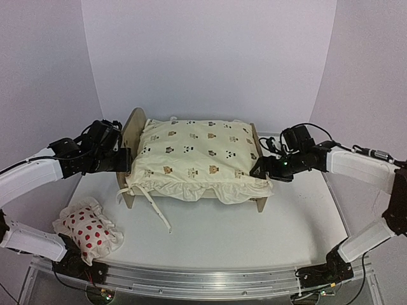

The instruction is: Set up the pet bed

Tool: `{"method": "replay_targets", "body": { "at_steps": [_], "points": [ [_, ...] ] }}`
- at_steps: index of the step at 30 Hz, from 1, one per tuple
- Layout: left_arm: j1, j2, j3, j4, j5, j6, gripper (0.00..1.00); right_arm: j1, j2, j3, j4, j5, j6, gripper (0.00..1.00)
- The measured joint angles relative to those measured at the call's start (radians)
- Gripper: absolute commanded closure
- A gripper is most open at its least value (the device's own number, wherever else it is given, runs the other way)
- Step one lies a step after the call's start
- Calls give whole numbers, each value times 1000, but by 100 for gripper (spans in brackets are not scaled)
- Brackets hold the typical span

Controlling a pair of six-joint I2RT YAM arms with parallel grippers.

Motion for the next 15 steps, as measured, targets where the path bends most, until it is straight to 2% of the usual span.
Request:
{"method": "replay_targets", "body": {
  "at_steps": [7, 15],
  "points": [
    [-1, 7, 0, 11, 13, 1, 38, 7, -281, -191, 4, 172, -87, 4],
    [2, 56, 1, 27, -4, 12, 42, 7, -338, -373, 73, 273, -146, 17]
  ]
}}
